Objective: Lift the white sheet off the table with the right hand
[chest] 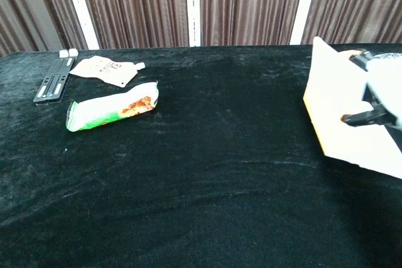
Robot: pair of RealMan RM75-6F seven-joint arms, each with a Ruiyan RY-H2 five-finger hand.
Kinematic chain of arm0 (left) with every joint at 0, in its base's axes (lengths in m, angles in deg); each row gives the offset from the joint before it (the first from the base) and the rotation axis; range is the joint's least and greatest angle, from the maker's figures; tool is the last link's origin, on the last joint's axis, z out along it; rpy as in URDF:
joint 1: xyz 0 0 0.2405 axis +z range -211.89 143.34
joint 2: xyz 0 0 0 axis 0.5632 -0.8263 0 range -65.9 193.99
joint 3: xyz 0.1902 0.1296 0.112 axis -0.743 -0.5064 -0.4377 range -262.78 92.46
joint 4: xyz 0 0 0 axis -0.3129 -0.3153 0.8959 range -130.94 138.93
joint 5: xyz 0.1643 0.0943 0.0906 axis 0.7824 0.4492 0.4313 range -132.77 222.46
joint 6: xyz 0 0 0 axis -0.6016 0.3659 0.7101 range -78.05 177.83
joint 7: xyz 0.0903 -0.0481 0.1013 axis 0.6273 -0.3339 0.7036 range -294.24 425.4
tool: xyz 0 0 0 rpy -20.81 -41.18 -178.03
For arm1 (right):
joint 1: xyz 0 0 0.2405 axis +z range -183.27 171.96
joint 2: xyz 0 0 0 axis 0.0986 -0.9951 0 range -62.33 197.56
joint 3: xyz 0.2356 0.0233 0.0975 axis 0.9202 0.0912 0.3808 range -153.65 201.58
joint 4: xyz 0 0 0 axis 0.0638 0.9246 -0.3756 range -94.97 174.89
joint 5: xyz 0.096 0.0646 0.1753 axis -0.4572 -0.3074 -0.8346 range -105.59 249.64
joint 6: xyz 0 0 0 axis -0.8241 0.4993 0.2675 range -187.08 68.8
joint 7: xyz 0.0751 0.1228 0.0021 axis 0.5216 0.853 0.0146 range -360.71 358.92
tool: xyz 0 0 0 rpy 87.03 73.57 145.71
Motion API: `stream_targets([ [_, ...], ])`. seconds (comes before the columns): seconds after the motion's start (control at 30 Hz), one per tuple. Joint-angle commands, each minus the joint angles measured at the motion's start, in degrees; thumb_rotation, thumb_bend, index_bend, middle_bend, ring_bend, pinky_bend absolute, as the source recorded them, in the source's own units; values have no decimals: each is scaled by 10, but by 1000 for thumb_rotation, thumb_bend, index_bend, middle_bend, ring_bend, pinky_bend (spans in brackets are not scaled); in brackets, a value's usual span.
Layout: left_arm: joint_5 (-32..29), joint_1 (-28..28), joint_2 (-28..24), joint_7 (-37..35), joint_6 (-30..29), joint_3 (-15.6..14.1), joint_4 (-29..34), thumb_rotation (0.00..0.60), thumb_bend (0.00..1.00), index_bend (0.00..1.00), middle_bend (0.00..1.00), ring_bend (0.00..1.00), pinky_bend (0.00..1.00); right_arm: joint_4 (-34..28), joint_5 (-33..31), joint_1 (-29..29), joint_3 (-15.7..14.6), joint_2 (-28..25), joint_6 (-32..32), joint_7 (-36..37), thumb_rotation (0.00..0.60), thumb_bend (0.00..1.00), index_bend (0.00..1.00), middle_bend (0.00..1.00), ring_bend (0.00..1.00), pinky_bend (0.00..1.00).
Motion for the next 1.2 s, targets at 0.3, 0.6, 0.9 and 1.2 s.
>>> stream_targets([
  [0.3, 2, -3, 6, 19, 2, -2, 5, 600, 171, 0, 0, 0, 0, -10, -7, -50, 10, -87, 21, 56, 600, 375, 0, 0, 0, 0],
  [0.6, 6, -3, 9, 24, -1, -2, 4, 600, 171, 0, 0, 0, 0, -7, -9, -67, 8, -120, 9, 94, 600, 309, 0, 0, 0, 0],
  [0.9, 24, -5, 30, 21, -8, -5, -34, 600, 143, 0, 0, 0, 0, 8, 143, -89, -92, -268, -11, 163, 600, 134, 0, 0, 0, 0],
  [1.2, 44, -5, 51, 47, -17, -13, -52, 600, 128, 0, 0, 0, 0, -22, 176, -116, -127, -353, -5, 191, 600, 123, 0, 0, 0, 0],
])
